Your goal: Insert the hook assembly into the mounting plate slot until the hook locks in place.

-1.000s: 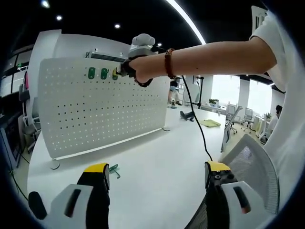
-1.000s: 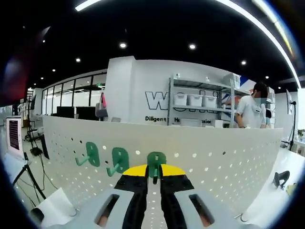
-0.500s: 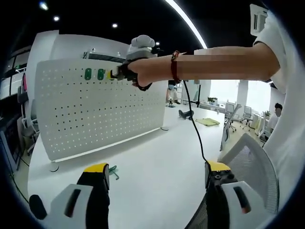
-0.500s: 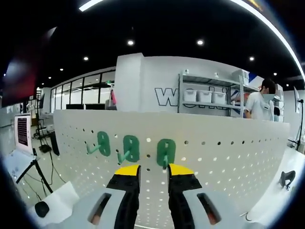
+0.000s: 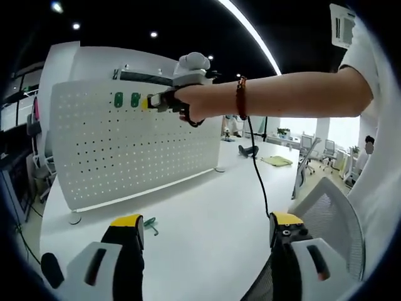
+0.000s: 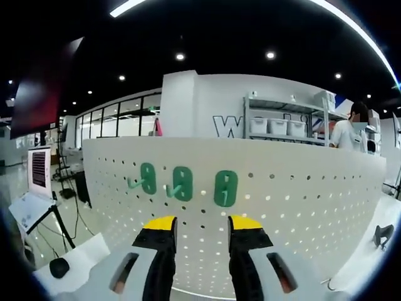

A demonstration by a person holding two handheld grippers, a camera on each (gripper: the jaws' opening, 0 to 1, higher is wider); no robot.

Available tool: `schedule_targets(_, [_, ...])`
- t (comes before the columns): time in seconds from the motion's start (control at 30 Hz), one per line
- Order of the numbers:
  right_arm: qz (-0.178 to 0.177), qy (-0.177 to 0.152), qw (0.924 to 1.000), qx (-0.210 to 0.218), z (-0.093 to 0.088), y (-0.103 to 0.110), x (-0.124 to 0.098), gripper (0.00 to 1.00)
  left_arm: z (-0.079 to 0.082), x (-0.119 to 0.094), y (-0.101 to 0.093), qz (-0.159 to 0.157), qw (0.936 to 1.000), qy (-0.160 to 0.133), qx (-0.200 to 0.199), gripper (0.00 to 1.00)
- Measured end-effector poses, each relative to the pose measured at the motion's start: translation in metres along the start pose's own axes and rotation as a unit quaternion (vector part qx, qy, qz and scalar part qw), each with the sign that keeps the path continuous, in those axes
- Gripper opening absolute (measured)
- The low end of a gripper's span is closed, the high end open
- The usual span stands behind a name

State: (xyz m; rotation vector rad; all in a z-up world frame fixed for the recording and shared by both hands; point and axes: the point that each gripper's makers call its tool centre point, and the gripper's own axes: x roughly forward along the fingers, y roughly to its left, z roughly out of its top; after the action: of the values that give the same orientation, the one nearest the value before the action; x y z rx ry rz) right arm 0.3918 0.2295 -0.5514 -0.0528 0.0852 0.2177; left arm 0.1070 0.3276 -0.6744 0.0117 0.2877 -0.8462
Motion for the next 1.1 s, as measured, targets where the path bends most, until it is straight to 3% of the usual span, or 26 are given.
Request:
schedule_targets(0.7, [0.046, -0.013, 0.9989, 0.006, -0.006, -0.001, -0.032, 0.40, 0.002, 0.014, -0.021, 0.006, 1.0000, 0.007, 0.000, 0.84])
schedule_targets(1.1, [0.073, -0.004, 0.9972, 0.014, -0.023, -0.007, -0.050, 0.45, 0.003, 0.022, -0.026, 0.007, 0.9999, 0.015, 0.004, 0.83])
